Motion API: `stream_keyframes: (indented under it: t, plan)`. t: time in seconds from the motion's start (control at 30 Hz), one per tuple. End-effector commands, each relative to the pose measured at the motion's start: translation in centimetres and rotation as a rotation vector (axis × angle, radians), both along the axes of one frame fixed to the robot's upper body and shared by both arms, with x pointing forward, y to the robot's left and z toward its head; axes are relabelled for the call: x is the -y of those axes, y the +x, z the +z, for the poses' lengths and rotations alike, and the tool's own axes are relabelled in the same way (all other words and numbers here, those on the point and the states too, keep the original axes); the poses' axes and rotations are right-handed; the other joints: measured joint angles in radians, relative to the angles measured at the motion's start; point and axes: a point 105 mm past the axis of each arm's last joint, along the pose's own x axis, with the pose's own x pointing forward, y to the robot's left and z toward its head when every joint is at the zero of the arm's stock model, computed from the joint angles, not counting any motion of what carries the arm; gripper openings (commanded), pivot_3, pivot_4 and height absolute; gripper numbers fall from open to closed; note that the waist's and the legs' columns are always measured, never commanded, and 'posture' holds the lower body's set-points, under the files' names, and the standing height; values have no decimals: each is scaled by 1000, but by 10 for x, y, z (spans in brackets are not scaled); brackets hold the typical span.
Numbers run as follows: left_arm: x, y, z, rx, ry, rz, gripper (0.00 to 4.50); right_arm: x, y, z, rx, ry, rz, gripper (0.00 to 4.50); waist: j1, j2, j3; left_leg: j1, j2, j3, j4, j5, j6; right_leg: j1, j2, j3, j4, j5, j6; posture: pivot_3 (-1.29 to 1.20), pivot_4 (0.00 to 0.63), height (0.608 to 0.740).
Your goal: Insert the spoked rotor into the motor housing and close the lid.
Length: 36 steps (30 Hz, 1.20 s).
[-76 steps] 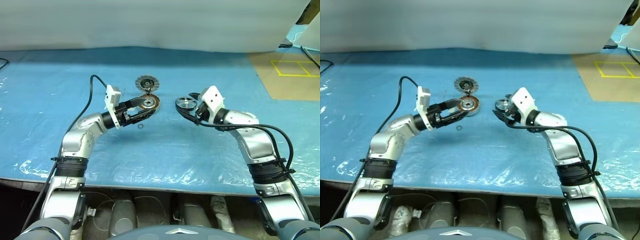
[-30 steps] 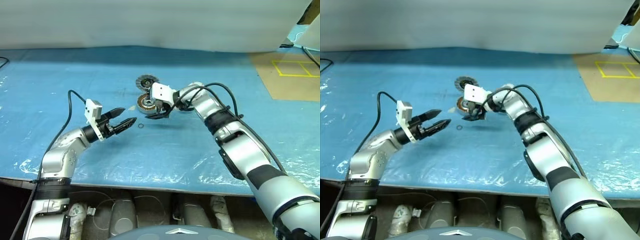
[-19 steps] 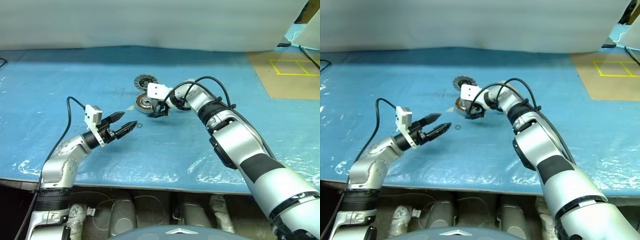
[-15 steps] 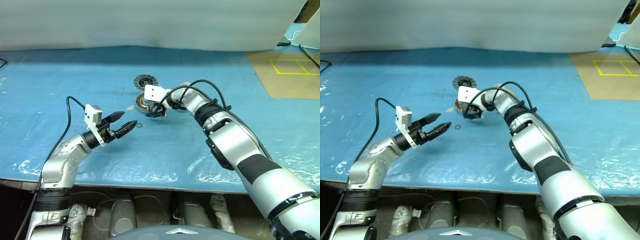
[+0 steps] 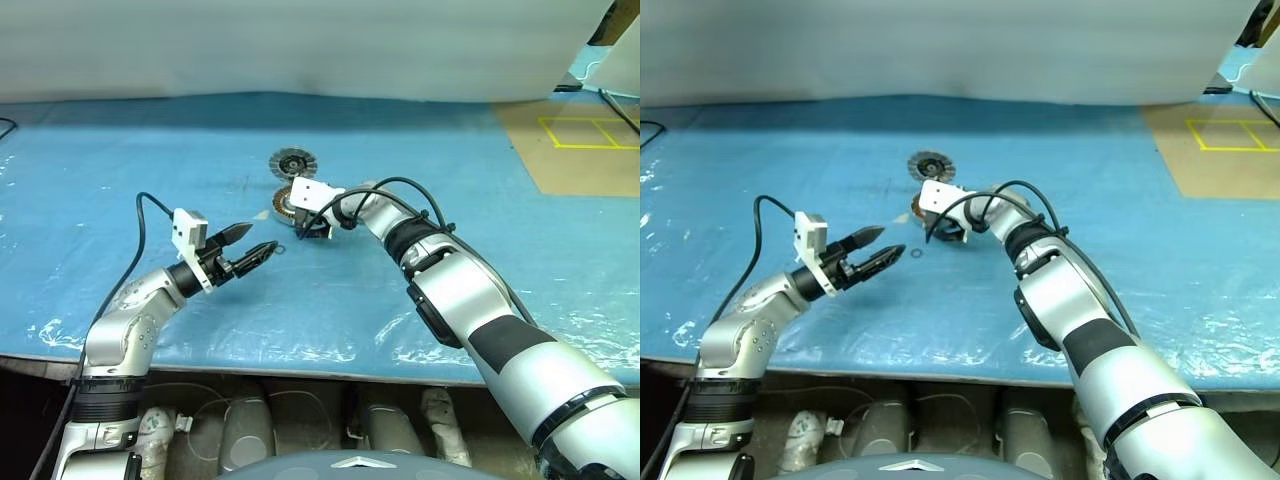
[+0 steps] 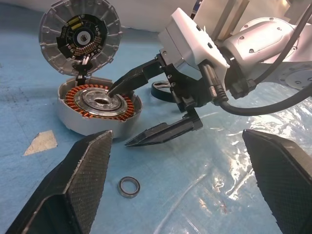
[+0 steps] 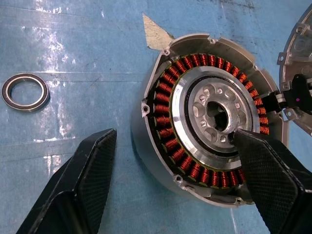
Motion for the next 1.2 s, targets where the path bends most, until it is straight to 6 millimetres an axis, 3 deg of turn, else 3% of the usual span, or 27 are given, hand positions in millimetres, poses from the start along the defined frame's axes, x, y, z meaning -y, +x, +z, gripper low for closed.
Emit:
stream_keyframes:
  t: [0.03,0.57,0.83,1.1,1.2]
  plan:
    - [5,-2,13,48,-12,-15,4482,-2,-1,-4,8,-4,6,4024,0,0,0,0,0,0,0,0,0,0,0,0,0,0,0,0,150,740]
    - [12,-4,13,40,-25,-23,4482,-30,3,29,210,27,74,4024,-7,0,0,-3,0,2,0,0,0,-5,0,1,2,-1,-1,0,150,740]
    - [12,-4,12,38,-24,-21,4482,-19,-1,3,138,-29,57,4024,-13,0,0,-3,0,2,0,0,0,-5,0,1,2,-1,-1,0,150,740]
    - [11,-3,11,31,-22,-20,4482,-24,-8,0,126,-50,122,4024,-23,0,0,-2,0,2,1,0,0,-5,0,1,3,-1,-1,0,150,740]
    - [14,-3,12,32,-24,-30,4500,-25,-7,1,139,-62,128,3440,-23,0,0,-2,0,2,1,0,0,-5,0,1,3,-1,-1,0,150,740]
